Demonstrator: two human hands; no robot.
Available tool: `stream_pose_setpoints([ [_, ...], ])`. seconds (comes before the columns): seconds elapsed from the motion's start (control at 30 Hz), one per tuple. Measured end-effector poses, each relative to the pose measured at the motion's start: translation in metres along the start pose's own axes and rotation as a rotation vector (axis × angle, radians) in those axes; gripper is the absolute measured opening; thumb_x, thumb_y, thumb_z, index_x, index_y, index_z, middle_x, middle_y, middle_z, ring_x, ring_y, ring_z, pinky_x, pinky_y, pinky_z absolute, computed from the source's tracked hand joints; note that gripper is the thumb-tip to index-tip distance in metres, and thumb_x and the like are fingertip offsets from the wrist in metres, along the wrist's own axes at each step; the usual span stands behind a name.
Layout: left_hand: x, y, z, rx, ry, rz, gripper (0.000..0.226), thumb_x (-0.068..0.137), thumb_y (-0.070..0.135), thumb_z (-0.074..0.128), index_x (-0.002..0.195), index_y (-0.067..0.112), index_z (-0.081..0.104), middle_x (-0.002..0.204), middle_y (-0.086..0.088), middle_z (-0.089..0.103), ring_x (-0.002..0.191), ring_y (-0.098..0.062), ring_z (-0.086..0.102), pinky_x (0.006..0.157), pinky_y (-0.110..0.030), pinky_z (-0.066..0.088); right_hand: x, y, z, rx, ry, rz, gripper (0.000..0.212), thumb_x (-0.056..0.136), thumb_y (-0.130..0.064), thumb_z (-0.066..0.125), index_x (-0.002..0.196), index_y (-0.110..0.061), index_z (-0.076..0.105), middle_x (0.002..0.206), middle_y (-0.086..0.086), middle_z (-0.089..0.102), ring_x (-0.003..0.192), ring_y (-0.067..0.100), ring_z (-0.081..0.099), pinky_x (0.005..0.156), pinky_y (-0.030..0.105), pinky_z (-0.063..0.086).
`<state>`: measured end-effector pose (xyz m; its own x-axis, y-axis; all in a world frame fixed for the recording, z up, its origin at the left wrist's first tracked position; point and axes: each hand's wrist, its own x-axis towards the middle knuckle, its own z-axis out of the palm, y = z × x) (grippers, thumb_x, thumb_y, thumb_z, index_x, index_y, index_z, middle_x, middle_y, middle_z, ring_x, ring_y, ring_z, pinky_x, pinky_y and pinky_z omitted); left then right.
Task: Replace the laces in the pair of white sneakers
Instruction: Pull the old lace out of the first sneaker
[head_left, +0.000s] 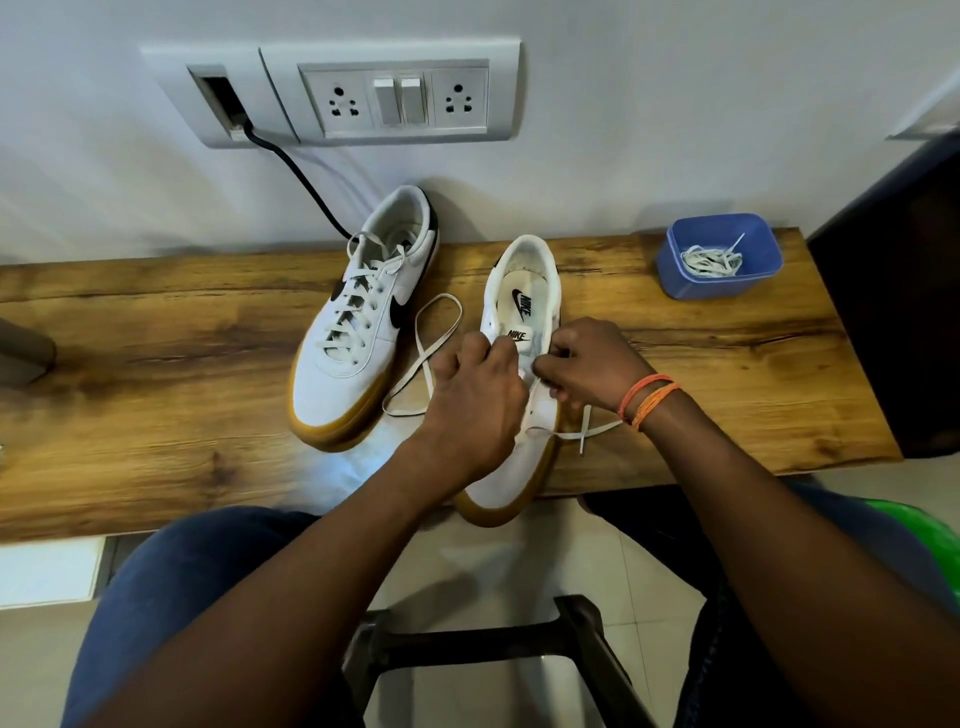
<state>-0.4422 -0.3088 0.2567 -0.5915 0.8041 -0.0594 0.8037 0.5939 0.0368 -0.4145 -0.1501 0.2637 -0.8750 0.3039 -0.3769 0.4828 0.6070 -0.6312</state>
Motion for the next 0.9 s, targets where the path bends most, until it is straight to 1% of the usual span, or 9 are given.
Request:
stream_pose_setpoints([
  [0.1,0.004,-0.007,-0.005,-0.062,-0.093,0.024,0.032,0.090,0.035,0.051,0.107,0.012,0.066,0.124,-0.006,0.040,0.118,-0.032,0.031,0.085,-0.041,0.024,0.001,0.002,-0.001,0.003,-0.009,0.015,0.021,0.084,-0.019,0.065,0.063,-0.018,0.061,0.060,0.002,0.065,0.059,0.024,0.069,0.066,0.042,0.061],
  [0.2,0.005,-0.027,-0.025,-0.163,-0.198,-0.083,0.030,0.085,0.045,0.058,0.099,0.021,0.068,0.123,-0.001,0.036,0.118,-0.026,0.026,0.093,-0.043,0.028,0.001,0.005,-0.002,0.027,-0.010,0.032,0.019,0.083,-0.017,0.065,0.064,-0.015,0.063,0.063,0.005,0.068,0.058,0.024,0.070,0.065,0.045,0.061],
  [0.37,-0.004,-0.057,-0.030,-0.228,-0.107,-0.229,0.018,0.081,0.039,0.065,0.090,0.024,0.070,0.117,0.002,0.037,0.115,-0.025,0.030,0.096,-0.044,0.031,-0.001,0.005,-0.002,0.058,-0.034,0.038,0.014,0.084,-0.014,0.063,0.071,-0.009,0.067,0.065,0.013,0.069,0.059,0.032,0.069,0.059,0.049,0.060],
  [0.43,-0.003,-0.050,-0.026,-0.235,-0.038,-0.191,0.020,0.080,0.033,0.067,0.098,0.027,0.069,0.121,0.000,0.037,0.117,-0.026,0.031,0.093,-0.041,0.028,-0.001,0.005,-0.002,0.078,-0.041,0.051,0.015,0.084,-0.013,0.063,0.076,-0.002,0.068,0.069,0.018,0.070,0.064,0.037,0.070,0.060,0.051,0.060],
  [0.5,0.000,-0.038,-0.022,-0.216,0.029,-0.070,0.030,0.076,0.034,0.069,0.107,0.030,0.068,0.128,-0.002,0.038,0.119,-0.027,0.028,0.090,-0.041,0.026,-0.001,0.004,-0.003,0.105,-0.053,0.066,0.016,0.085,-0.013,0.063,0.080,0.001,0.068,0.072,0.020,0.071,0.066,0.037,0.070,0.061,0.052,0.060],
  [0.63,0.003,-0.020,-0.005,-0.044,-0.005,0.108,0.021,0.071,0.041,0.069,0.089,0.031,0.076,0.140,-0.004,0.041,0.127,-0.031,0.023,0.092,-0.045,0.017,0.000,0.006,-0.002,0.127,-0.059,0.070,0.017,0.087,-0.014,0.064,0.086,0.002,0.069,0.075,0.021,0.071,0.062,0.029,0.069,0.063,0.050,0.061],
  [0.77,0.003,-0.017,0.002,-0.068,-0.006,0.085,0.017,0.076,0.037,0.060,0.077,0.032,0.076,0.135,0.003,0.045,0.131,-0.031,0.031,0.093,-0.045,0.015,0.000,0.007,-0.002,0.129,-0.067,0.065,0.018,0.087,-0.016,0.064,0.088,0.001,0.069,0.075,0.020,0.071,0.066,0.031,0.071,0.062,0.048,0.061],
  [0.83,0.007,-0.021,-0.001,-0.114,0.006,0.068,0.012,0.079,0.037,0.065,0.081,0.033,0.076,0.134,0.008,0.040,0.132,-0.024,0.020,0.094,-0.044,0.013,0.001,0.009,-0.003,0.119,-0.065,0.067,0.018,0.087,-0.016,0.064,0.087,0.001,0.069,0.074,0.019,0.072,0.067,0.032,0.071,0.062,0.047,0.061],
  [0.9,0.009,-0.031,-0.009,-0.155,0.066,-0.013,0.007,0.075,0.032,0.072,0.082,0.032,0.076,0.131,0.007,0.041,0.127,-0.023,0.021,0.094,-0.045,0.016,0.001,0.009,-0.003,0.119,-0.065,0.073,0.017,0.086,-0.015,0.063,0.085,0.001,0.069,0.074,0.017,0.072,0.068,0.033,0.072,0.062,0.047,0.061],
])
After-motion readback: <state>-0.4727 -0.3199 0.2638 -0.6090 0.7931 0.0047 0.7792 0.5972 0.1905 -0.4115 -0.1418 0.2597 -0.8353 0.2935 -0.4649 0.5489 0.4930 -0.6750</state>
